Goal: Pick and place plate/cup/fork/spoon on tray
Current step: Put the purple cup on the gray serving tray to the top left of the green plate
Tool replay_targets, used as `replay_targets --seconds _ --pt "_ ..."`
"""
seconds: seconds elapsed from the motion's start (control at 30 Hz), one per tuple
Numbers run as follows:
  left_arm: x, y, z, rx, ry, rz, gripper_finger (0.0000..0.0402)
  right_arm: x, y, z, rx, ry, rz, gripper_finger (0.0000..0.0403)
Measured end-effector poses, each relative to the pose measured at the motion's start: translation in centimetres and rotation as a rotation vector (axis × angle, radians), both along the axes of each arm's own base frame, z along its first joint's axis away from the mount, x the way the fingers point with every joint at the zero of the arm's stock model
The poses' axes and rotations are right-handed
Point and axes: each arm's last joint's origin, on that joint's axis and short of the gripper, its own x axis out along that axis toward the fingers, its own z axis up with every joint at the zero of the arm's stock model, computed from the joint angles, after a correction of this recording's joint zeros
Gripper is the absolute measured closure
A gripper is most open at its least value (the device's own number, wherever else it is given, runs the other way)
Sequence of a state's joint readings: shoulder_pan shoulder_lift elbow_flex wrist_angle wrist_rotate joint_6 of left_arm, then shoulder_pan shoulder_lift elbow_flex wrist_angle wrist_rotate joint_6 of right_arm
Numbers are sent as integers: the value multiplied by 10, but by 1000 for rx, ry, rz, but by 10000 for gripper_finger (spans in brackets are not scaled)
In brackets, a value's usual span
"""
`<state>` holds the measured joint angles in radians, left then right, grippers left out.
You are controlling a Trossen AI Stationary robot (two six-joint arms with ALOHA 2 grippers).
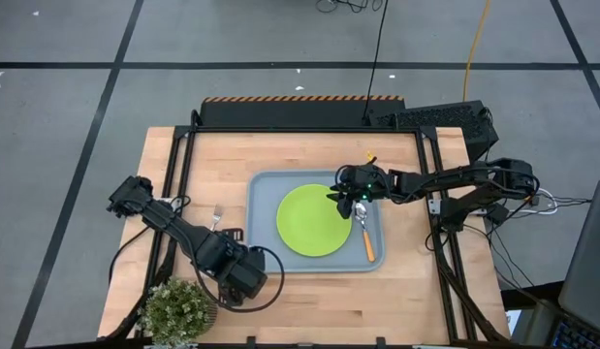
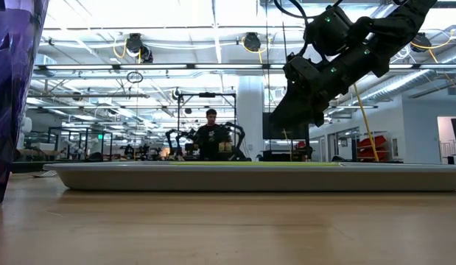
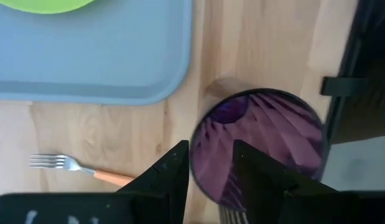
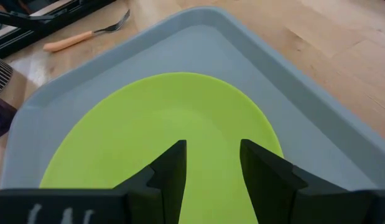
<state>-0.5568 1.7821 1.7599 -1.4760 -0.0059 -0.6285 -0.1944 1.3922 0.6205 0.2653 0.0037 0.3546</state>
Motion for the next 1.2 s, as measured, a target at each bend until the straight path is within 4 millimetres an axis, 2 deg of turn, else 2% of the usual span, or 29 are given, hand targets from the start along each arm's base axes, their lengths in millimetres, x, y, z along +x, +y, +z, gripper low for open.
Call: replay_targets --seconds 0.2,0.4,1.0,1.2 --pt "-1 10 -7 61 47 22 273 0 0 0 0 0 0 259" --pt "-2 10 -19 47 100 -16 273 0 0 0 -1 -5 0 259" --pt "2 8 -20 6 68 -4 273 0 0 1 -1 -7 0 259" --pt "0 14 -36 36 129 9 273 0 0 1 -1 -7 0 259"
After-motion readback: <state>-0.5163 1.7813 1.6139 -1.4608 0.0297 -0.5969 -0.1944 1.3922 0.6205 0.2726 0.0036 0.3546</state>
